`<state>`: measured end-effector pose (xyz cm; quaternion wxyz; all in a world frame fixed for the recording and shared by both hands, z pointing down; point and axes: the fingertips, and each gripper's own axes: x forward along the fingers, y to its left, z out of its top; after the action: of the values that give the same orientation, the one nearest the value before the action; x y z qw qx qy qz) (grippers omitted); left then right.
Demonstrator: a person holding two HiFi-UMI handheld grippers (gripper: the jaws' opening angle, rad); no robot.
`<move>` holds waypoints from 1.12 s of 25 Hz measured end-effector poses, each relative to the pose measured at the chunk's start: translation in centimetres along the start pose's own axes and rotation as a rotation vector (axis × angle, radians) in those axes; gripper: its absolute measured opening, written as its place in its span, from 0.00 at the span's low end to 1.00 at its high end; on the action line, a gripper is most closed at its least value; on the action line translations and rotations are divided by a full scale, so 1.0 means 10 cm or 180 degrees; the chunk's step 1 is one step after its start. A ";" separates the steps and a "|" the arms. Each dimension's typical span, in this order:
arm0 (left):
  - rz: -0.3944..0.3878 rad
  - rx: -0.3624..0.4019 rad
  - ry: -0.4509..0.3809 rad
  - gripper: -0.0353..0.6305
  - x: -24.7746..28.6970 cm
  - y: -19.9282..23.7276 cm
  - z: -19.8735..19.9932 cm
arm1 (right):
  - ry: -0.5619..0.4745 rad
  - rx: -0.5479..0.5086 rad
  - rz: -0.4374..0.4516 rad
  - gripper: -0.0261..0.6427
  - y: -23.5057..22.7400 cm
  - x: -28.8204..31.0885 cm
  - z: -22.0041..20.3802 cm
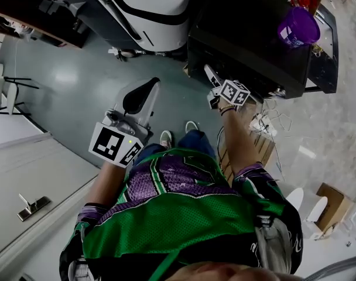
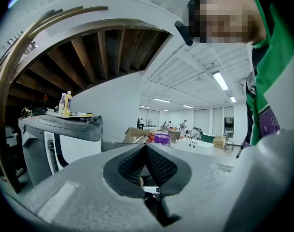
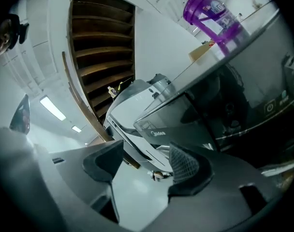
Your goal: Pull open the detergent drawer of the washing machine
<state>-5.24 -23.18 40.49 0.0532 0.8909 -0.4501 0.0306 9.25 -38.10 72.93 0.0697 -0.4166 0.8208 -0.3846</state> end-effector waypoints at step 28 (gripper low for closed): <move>0.0401 -0.0013 0.0444 0.08 -0.01 0.09 -0.36 | -0.0536 0.1224 0.0584 0.46 -0.53 0.54 0.09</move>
<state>-6.08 -23.22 44.08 0.0843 0.8564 -0.5005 0.0949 9.48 -44.53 77.06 0.2507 -0.3499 0.7581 -0.4899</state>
